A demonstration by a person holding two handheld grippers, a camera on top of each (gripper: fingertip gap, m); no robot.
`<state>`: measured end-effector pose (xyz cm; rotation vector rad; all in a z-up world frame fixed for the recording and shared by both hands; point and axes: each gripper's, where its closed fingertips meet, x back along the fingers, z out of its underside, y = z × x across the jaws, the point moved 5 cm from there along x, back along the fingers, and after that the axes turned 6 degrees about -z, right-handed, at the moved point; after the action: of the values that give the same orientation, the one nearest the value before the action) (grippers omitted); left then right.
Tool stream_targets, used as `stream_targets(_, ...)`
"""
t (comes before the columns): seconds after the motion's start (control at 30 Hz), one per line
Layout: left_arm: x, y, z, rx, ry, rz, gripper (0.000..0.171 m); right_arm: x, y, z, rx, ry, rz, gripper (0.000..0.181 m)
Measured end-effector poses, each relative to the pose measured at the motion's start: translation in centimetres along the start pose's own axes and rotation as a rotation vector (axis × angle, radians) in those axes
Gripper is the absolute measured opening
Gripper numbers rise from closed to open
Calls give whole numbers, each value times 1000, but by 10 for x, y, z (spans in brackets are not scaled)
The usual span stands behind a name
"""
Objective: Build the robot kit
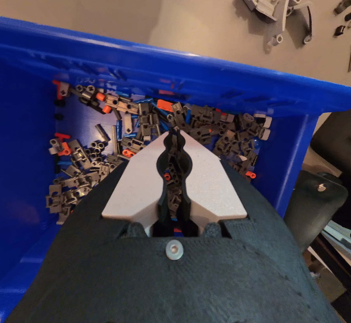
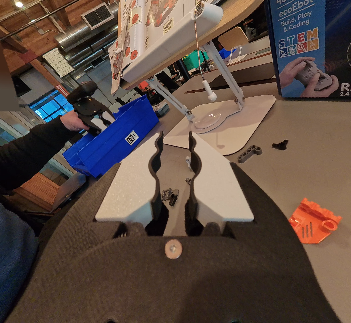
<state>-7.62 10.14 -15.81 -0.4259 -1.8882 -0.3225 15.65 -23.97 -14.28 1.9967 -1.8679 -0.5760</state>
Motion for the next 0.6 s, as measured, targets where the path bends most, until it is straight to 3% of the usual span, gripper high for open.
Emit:
stream_targets(0.23,-26,-1,9,-12,67,-8,1,0,0,0,-1,0,-2,24)
stream_targets(0.47,-29,-1,18,-13,91,-12,9,1,0,-1,0,-8,-5,24)
stream_targets(0.6,-29,0,17,-22,93,-32,4,1,0,-1,1,-9,-5,24)
